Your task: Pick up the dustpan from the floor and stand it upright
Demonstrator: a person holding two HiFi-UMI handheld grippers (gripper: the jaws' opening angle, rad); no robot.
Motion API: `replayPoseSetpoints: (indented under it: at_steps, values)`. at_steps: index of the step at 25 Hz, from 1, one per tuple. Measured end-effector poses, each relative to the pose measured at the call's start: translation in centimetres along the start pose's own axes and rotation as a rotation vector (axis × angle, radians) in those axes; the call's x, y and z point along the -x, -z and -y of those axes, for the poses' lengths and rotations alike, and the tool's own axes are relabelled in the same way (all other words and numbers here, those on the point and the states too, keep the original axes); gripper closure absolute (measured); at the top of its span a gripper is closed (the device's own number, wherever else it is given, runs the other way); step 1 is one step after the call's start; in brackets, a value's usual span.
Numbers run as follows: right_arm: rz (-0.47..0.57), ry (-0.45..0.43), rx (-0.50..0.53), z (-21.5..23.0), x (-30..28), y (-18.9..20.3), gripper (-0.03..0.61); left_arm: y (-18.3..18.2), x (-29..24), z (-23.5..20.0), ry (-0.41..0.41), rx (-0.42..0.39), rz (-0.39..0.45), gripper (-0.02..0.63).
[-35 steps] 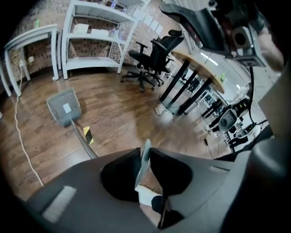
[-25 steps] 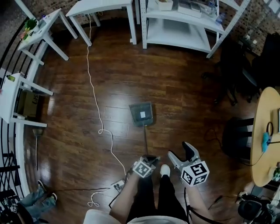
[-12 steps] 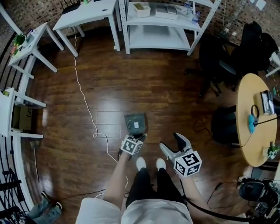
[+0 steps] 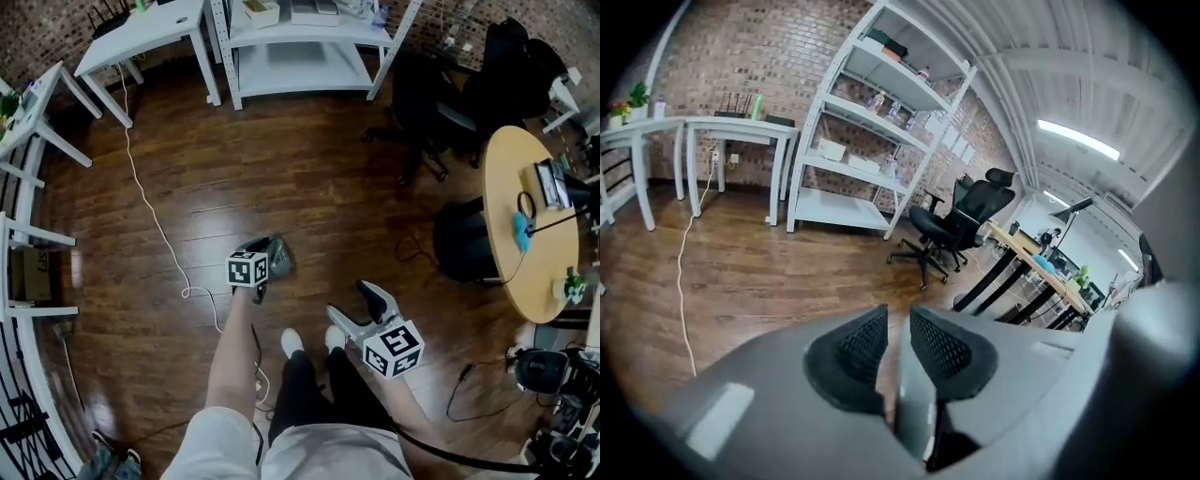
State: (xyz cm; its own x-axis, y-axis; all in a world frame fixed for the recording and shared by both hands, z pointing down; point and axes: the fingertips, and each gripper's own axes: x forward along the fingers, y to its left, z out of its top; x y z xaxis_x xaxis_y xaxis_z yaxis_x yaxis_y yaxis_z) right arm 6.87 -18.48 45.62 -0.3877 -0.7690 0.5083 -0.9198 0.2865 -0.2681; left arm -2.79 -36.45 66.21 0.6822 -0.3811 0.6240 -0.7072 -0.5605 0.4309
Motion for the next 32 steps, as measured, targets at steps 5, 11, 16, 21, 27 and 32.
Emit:
replayPoseSetpoints:
  at_steps: [5,11,16,21,27,32]
  values:
    - [0.039,-0.023,-0.006,0.2,2.1,-0.6,0.256,-1.2,3.0,0.0,-0.095,-0.004,0.108,0.398]
    - [0.17,-0.124,0.077,-2.4,6.5,-4.2,0.256,-2.8,14.6,9.0,-0.213,-0.054,0.376,0.341]
    - [0.31,-0.188,0.172,-3.8,15.0,-5.3,0.256,-0.2,23.9,22.5,-0.279,-0.148,0.54,0.347]
    - [0.368,-0.147,0.219,-2.8,27.8,-1.8,0.256,6.7,31.3,36.5,-0.427,-0.228,0.638,0.373]
    - [0.458,0.01,0.366,-2.1,40.4,-0.1,0.256,10.2,37.8,50.1,-0.463,-0.294,0.705,0.374]
    - [0.402,0.048,0.332,-3.5,43.4,2.0,0.255,10.5,43.3,55.2,-0.451,-0.311,0.75,0.376]
